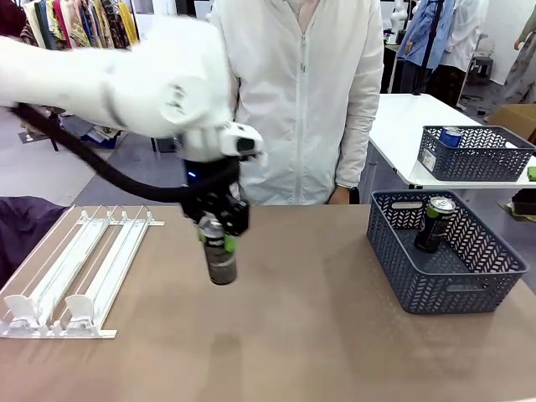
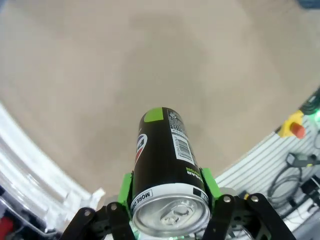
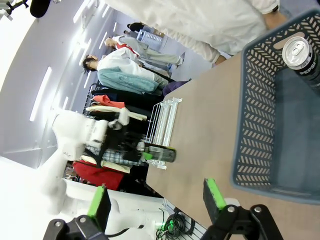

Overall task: Retrieve and store the cans from the dispenser.
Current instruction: Pick up one can from the Automatic Can Dispenser and place it in the middle of the table.

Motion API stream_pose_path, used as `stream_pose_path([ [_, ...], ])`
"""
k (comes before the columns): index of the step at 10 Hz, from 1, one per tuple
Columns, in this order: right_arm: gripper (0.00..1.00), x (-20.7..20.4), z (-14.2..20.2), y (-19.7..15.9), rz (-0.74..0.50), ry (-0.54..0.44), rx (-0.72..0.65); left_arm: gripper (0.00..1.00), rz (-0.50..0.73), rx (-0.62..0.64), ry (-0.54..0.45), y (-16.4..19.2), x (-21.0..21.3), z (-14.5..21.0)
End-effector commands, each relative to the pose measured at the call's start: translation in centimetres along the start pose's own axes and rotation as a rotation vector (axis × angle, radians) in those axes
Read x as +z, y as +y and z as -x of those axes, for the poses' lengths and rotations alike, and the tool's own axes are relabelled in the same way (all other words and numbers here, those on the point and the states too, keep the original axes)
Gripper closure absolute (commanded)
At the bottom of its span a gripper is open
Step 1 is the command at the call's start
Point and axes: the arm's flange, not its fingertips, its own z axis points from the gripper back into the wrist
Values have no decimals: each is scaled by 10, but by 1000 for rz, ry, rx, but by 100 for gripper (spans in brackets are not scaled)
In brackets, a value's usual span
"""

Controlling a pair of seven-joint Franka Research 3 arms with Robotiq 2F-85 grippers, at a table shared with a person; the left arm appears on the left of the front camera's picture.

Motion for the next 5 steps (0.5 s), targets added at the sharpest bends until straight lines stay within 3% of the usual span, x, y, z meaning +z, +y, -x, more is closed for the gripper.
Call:
stream_pose_path([
  [1, 0, -2, -5, 4, -20, -20, 6, 100, 19, 11, 39, -14, -9, -46],
  [5, 0, -2, -5, 4, -20, -20, 6, 100, 38, 65, 46, -26, -47, -69],
])
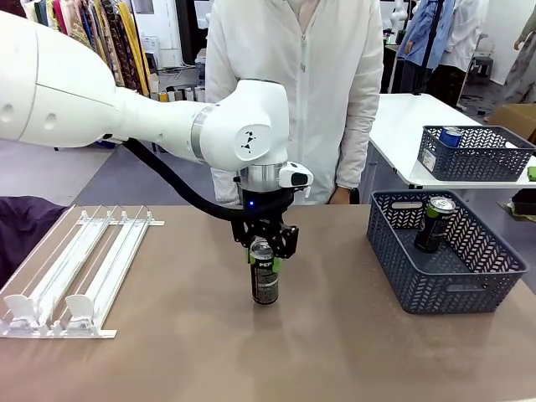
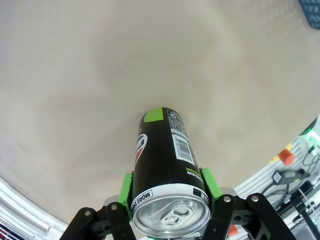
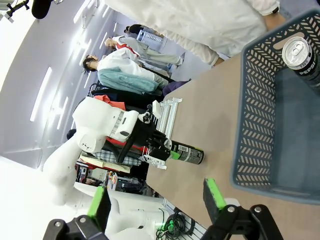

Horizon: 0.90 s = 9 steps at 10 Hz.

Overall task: Retrieve and store the cans from the dispenser.
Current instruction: Pick up one can from the Automatic Can Dispenser and place it in the middle of the table.

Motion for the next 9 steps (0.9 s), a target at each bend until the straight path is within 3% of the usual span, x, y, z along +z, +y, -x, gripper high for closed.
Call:
stream_pose_path([
  [1, 0, -2, -5, 4, -20, -20, 6, 100, -22, 72, -16, 5, 10, 4],
  [5, 0, -2, -5, 4, -20, -20, 6, 100, -33, 83, -20, 7, 7, 4],
  [6, 0, -2, -5, 4, -20, -20, 6, 69, -34, 79, -21, 8, 7, 5],
  [7, 0, -2, -5, 4, -20, -20, 6, 12, -39, 77, -28, 8, 8, 5],
  [8, 0, -2, -5, 4, -20, -20, 6, 0, -50, 79, -35, 7, 9, 6],
  [9, 0, -2, -5, 4, -20, -20, 6, 0, -58, 81, -49, 7, 11, 8],
])
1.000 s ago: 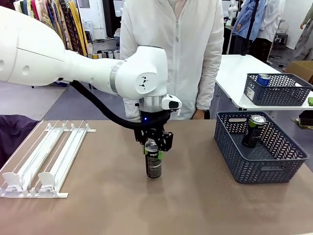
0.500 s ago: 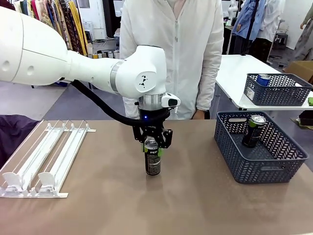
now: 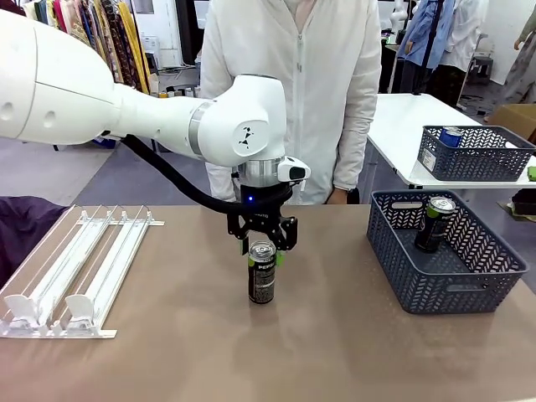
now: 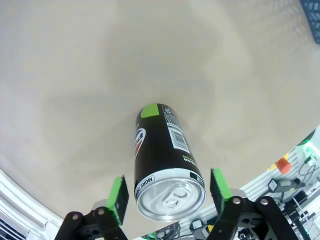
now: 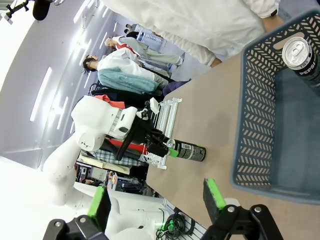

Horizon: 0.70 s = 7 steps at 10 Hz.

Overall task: Retrieve and store the cans from the dispenser.
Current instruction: Pick up one can from the Automatic Can Dispenser and place it in the middle of the table.

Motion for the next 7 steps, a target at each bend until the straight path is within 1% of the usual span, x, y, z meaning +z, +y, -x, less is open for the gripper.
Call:
stream_pose_path([
  [1, 0, -2, -5, 4, -20, -20, 6, 0, -49, 28, -56, 2, 9, 12],
  [3, 0, -2, -5, 4, -20, -20, 6, 0, -23, 24, -120, 7, 35, 29],
  [4, 0, -2, -5, 4, -20, -20, 6, 0, 21, 7, -177, 17, 67, 58],
  [5, 0, -2, -5, 4, -20, -20, 6, 0, 28, 17, -254, 32, 99, 95],
  [6, 0, -2, -5, 4, -20, -20, 6, 0, 73, 41, -326, 60, 130, 145],
  [7, 0, -2, -5, 4, -20, -20, 6, 0, 104, 114, -387, 95, 152, 189],
])
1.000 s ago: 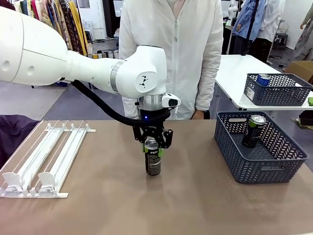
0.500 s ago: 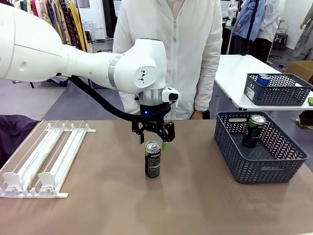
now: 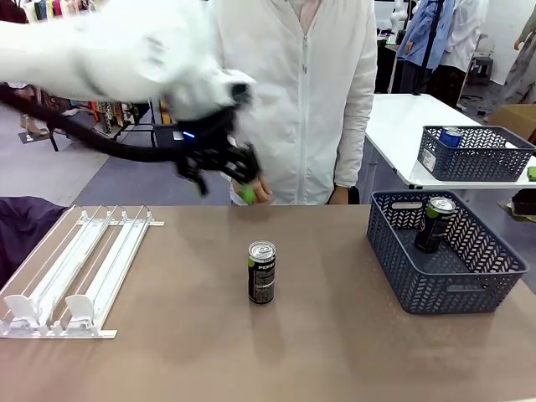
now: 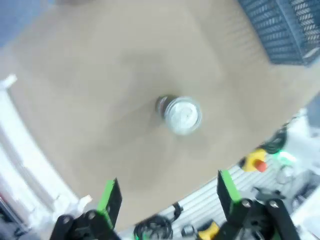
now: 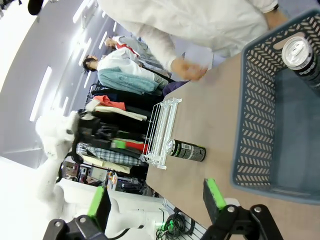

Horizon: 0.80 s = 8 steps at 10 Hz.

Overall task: Retrieve and store the cans from the dispenser.
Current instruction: Pick up one can from the Automatic Can Dispenser and place it in the middle of the table.

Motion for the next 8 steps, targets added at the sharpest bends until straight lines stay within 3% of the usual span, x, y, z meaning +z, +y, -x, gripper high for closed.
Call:
stream_pose_path([
  [1, 0, -2, -5, 4, -20, -21, 6, 0, 66, 145, -149, 93, 54, 89],
  [2, 0, -2, -5, 4, -20, -21, 6, 0, 224, 178, -212, 149, 80, 123],
  [3, 0, -2, -5, 4, -20, -21, 6, 0, 455, 102, -300, 195, 92, 158],
  [4, 0, -2, -5, 4, -20, -21, 6, 0, 517, 251, -391, 237, 87, 190],
  [6, 0, -2, -5, 4, -20, -21, 6, 0, 734, 394, -534, 300, 48, 239],
  [8, 0, -2, -5, 4, -20, -21, 6, 0, 864, 248, -558, 330, 14, 252],
])
